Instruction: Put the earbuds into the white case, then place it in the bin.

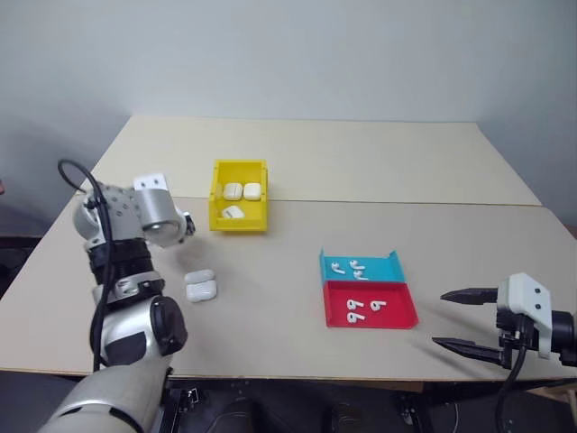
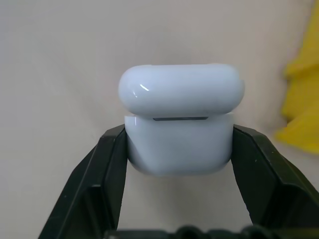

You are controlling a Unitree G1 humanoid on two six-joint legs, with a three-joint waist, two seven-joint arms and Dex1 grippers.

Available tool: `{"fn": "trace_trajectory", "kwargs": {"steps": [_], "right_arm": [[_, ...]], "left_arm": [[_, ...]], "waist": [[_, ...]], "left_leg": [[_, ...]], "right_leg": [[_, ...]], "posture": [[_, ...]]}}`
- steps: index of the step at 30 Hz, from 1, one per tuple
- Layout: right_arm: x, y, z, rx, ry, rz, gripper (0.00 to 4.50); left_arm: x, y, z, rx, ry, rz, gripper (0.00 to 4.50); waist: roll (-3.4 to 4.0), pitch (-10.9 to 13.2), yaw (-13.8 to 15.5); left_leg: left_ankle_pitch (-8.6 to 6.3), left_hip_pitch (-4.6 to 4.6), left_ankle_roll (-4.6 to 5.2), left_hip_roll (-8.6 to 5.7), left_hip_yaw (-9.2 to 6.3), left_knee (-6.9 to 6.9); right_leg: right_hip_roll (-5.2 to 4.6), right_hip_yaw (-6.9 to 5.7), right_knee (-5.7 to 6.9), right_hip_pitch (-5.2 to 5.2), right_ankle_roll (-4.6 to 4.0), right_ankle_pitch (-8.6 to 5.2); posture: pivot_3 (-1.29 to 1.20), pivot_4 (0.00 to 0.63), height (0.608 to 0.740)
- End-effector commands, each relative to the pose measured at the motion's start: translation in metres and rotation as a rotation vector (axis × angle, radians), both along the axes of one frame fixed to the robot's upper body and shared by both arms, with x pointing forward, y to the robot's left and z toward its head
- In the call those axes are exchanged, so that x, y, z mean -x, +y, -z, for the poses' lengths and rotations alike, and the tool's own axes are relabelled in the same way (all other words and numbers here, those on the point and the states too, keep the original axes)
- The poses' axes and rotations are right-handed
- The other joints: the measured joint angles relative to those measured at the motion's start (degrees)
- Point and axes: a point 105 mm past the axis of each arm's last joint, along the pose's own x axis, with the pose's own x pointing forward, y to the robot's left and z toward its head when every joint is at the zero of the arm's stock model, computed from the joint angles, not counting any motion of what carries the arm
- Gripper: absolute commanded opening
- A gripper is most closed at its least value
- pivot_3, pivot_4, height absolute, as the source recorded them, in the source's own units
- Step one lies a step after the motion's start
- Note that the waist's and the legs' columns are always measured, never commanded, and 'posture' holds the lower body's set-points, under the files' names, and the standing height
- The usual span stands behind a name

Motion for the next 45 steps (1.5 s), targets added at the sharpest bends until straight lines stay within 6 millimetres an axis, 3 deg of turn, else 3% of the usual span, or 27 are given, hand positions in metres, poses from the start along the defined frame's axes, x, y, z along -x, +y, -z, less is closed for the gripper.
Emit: {"fn": "trace_trajectory", "kwargs": {"steps": [1, 4, 6, 10, 14, 19, 22, 26, 28, 30, 37, 40, 44, 45], "right_arm": [[-0.005, 0.003, -0.024, -0.003, -0.087, -0.001, 4.50], [-0.008, 0.009, -0.034, -0.001, -0.124, -0.020, 4.50], [-0.011, 0.013, -0.041, 0.002, -0.151, -0.034, 4.50], [-0.013, 0.021, -0.057, 0.020, -0.204, -0.080, 4.50], [-0.012, 0.032, -0.073, 0.039, -0.254, -0.131, 4.50], [-0.012, 0.046, -0.080, 0.124, -0.214, -0.192, 4.50], [-0.011, 0.060, -0.076, 0.225, -0.150, -0.261, 4.50], [-0.014, 0.074, -0.077, 0.307, -0.136, -0.308, 4.50], [-0.011, 0.081, -0.071, 0.420, -0.105, -0.371, 4.50], [-0.011, 0.085, -0.066, 0.493, -0.074, -0.397, 4.50], [-0.026, 0.099, -0.053, 0.541, -0.027, -0.430, 4.50], [-0.032, 0.098, -0.043, 0.615, -0.022, -0.490, 3.91], [-0.047, 0.096, -0.027, 0.719, -0.026, -0.491, 2.56], [-0.048, 0.097, -0.024, 0.733, -0.023, -0.501, 2.56]], "left_arm": [[0.006, 0.007, -0.047, -0.108, -0.206, 0.081, 2.80], [0.007, -0.013, -0.082, -0.218, -0.465, 0.272, 2.80], [0.009, -0.036, -0.088, -0.227, -0.617, 0.468, 2.80], [0.024, -0.092, -0.063, -0.144, -0.753, 0.943, 2.80], [0.033, -0.123, -0.043, -0.070, -0.885, 1.118, 2.80], [0.082, -0.159, -0.012, 0.081, -1.063, 1.458, 2.80], [0.108, -0.165, 0.010, 0.183, -1.145, 1.615, 2.80], [0.125, -0.166, 0.032, 0.203, -1.142, 1.767, 2.80], [0.130, -0.161, 0.033, 0.278, -1.231, 1.704, 2.80], [0.132, -0.160, 0.041, 0.269, -1.212, 1.725, 2.80], [0.144, -0.158, 0.054, 0.213, -1.227, 1.796, 2.80], [0.145, -0.159, 0.058, 0.200, -1.181, 1.804, 2.80], [0.148, -0.162, 0.061, 0.188, -1.192, 1.827, 2.80], [0.148, -0.162, 0.062, 0.185, -1.186, 1.824, 2.80]], "waist": [[0.00, 0.00, -0.32], [0.01, -0.01, -0.56], [0.04, -0.03, -0.35], [0.10, -0.06, -0.01], [0.07, -0.05, 0.17], [0.11, -0.06, -0.21], [0.17, -0.10, -0.65], [0.26, -0.16, -0.61], [0.37, -0.21, -0.49], [0.46, -0.27, -0.60], [0.46, -0.27, -0.74], [0.47, -0.27, -0.78], [0.47, -0.27, -0.80], [0.47, -0.28, -0.80]], "left_leg": [[0.01, 0.04, -0.01, 0.00, 0.02, -0.03], [0.05, 0.11, -0.09, 0.02, 0.04, -0.08], [0.06, 0.16, -0.11, 0.02, 0.07, -0.09], [0.06, 0.12, -0.09, 0.03, 0.09, -0.11], [-0.03, -0.03, 0.11, 0.05, 0.09, -0.03], [-0.08, -0.04, 0.20, 0.08, 0.15, 0.03], [-0.30, -0.02, 0.57, 0.11, 0.16, 0.05], [-0.37, 0.01, 0.70, 0.20, 0.11, 0.22], [-0.38, -0.05, 0.70, 0.20, 0.06, 0.22], [-0.49, -0.08, 0.88, 0.17, 0.07, 0.27], [-0.52, -0.19, 0.92, 0.17, 0.09, 0.39], [-0.52, -0.18, 0.92, 0.18, 0.08, 0.38], [-0.52, -0.20, 0.92, 0.18, 0.10, 0.38], [-0.52, -0.20, 0.92, 0.17, 0.12, 0.38]], "right_leg": [[0.00, 0.02, 0.00, 0.02, 0.00, 0.00], [0.01, 0.02, 0.05, 0.03, -0.01, 0.00], [0.00, 0.02, 0.04, 0.05, -0.03, 0.02], [0.01, -0.01, -0.01, 0.05, -0.08, 0.02], [0.02, -0.02, -0.06, -0.01, -0.09, 0.03], [0.02, 0.04, -0.09, 0.01, -0.09, 0.03], [0.03, 0.03, -0.03, -0.03, -0.09, 0.03], [0.08, 0.01, 0.03, -0.01, -0.12, 0.01], [0.09, -0.04, 0.00, -0.01, -0.12, 0.00], [0.00, 0.08, -0.04, -0.06, -0.08, -0.02], [0.01, 0.04, -0.03, -0.12, -0.07, -0.01], [0.02, 0.04, -0.01, -0.13, -0.07, -0.01], [0.02, 0.03, -0.03, -0.14, -0.07, -0.01], [0.01, 0.04, -0.03, -0.15, -0.07, -0.01]], "posture": [[0.00, 0.150, 0.740], [0.00, 0.150, 0.740], [0.00, 0.150, 0.740], [0.00, 0.150, 0.740], [0.00, 0.150, 0.740], [0.00, 0.150, 0.740], [0.00, 0.150, 0.740], [0.00, 0.150, 0.740], [0.00, 0.150, 0.740], [0.00, 0.150, 0.740], [0.00, 0.150, 0.740], [0.00, 0.150, 0.740], [0.00, 0.150, 0.740], [0.00, 0.150, 0.740]]}}
